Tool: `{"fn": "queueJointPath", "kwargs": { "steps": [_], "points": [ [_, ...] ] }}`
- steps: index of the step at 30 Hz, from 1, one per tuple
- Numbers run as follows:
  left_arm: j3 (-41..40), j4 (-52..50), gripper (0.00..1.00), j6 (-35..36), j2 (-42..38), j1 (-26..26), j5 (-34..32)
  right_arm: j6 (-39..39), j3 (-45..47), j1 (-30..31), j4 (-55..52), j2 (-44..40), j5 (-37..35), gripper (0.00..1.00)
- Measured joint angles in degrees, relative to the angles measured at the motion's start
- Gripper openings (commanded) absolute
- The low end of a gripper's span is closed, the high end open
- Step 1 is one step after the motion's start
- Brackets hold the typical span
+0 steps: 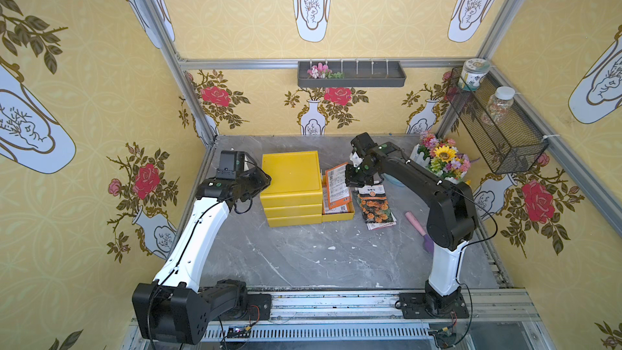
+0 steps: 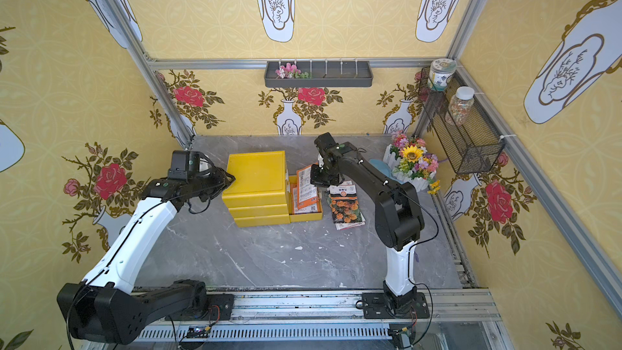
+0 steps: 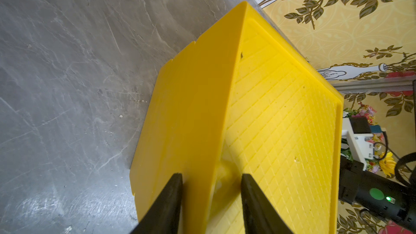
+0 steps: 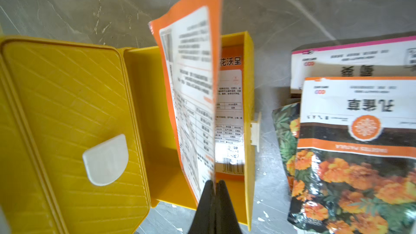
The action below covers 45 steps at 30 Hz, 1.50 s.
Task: Take the seed bags out of the drawer
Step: Pick up the seed packet from the drawer, then place the seed packet at the center of the board.
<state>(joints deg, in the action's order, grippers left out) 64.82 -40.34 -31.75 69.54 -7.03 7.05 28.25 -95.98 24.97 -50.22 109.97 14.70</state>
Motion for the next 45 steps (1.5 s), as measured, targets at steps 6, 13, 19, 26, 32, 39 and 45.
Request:
{"fn": "queueJointPath", "kwargs": {
  "steps": [6, 13, 19, 26, 32, 39, 45],
  "points": [
    [0.2, 0.0, 0.47, 0.0, 0.2, 0.0, 0.0, -2.4, 0.8, -5.1, -1.5, -4.0, 0.2, 0.00],
    [0.6, -0.1, 0.47, 0.0, 0.6, 0.0, 0.0, -5.6, 3.0, -12.5, -3.7, -8.7, 2.1, 0.00],
    [1.1, -0.2, 0.47, 0.0, 1.2, 0.0, 0.0, -8.4, 6.5, -17.6, -5.0, -11.1, 4.1, 0.00],
    [1.3, -0.2, 0.47, 0.0, 1.5, 0.0, 0.0, -10.6, 13.3, -19.4, -5.4, -11.6, 5.1, 0.00],
    [1.3, -0.2, 0.47, 0.0, 1.5, 0.0, 0.0, -11.4, 17.7, -19.5, -5.3, -10.6, 3.2, 0.04],
    [1.0, 0.0, 0.47, 0.0, 1.2, 0.0, 0.0, -11.8, 16.6, -19.6, -6.4, -9.7, -4.7, 0.34],
    [1.0, 0.0, 0.47, 0.0, 1.2, 0.0, 0.0, -11.5, 12.6, -18.1, -7.3, -9.7, -8.7, 0.38]
  ]
}}
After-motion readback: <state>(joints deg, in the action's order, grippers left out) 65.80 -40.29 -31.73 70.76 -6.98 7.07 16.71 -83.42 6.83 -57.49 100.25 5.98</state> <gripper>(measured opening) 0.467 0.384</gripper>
